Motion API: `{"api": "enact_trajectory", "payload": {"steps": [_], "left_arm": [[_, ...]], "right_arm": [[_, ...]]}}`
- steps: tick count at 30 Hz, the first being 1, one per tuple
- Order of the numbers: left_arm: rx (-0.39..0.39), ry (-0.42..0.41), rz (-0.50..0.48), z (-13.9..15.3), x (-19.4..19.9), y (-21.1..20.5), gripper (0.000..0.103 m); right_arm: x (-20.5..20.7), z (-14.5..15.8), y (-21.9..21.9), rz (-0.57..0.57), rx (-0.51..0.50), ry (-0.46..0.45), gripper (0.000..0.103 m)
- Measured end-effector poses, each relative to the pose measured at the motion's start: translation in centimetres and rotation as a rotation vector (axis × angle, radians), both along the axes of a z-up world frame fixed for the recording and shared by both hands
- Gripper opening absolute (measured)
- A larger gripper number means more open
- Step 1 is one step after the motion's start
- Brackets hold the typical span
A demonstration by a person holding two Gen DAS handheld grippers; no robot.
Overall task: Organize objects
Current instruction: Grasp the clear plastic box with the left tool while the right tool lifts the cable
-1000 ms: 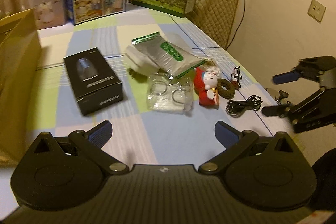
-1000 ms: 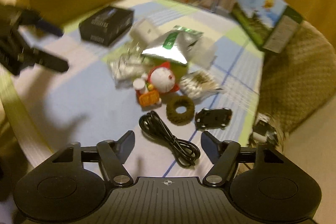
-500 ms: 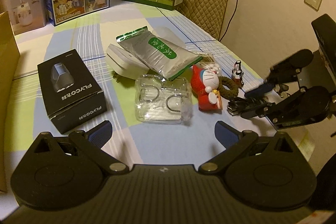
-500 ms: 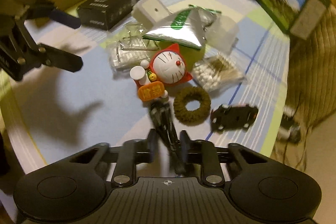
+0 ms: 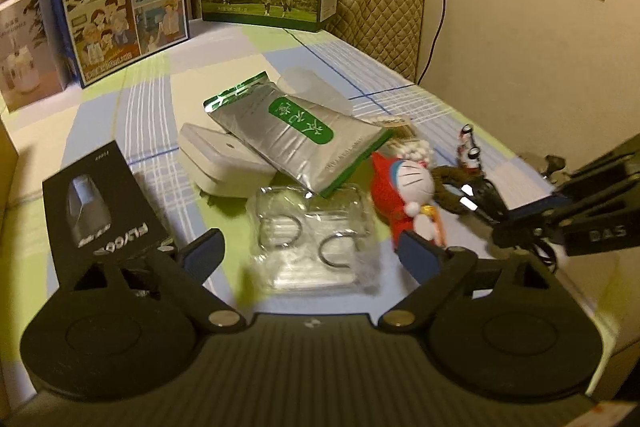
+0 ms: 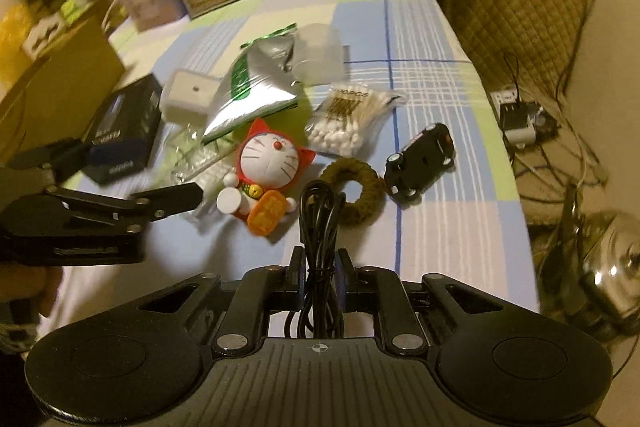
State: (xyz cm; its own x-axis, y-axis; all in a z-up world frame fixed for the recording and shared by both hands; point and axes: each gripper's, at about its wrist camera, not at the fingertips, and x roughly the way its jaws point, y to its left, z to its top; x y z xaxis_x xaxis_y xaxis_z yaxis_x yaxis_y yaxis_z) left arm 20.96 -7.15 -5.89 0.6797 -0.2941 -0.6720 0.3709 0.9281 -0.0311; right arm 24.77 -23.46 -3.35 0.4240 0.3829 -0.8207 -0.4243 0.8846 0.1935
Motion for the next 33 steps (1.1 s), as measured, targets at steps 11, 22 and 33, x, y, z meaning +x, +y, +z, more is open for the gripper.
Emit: {"api": "enact_trajectory", "payload": {"steps": [11,22,33], "left_arm": [[0.008,0.018,-0.016,-1.4,1.9,-0.7,0.061],[-0.010,0.089,0.077,0.1,-4.7,1.8,0.058],[-0.030,-0.016,0.137,7.1,-7.1,4.8,0.058]], "right_arm": [[-0.9,0.1,0.7,-0.053,0.037,-0.040,0.011],[-2.6,3.1,2.2,-0.033,0.073,-0.099,0.011],[-4.6,8.5,7.6,0.048,0.171,-0.173,0.011]]}}
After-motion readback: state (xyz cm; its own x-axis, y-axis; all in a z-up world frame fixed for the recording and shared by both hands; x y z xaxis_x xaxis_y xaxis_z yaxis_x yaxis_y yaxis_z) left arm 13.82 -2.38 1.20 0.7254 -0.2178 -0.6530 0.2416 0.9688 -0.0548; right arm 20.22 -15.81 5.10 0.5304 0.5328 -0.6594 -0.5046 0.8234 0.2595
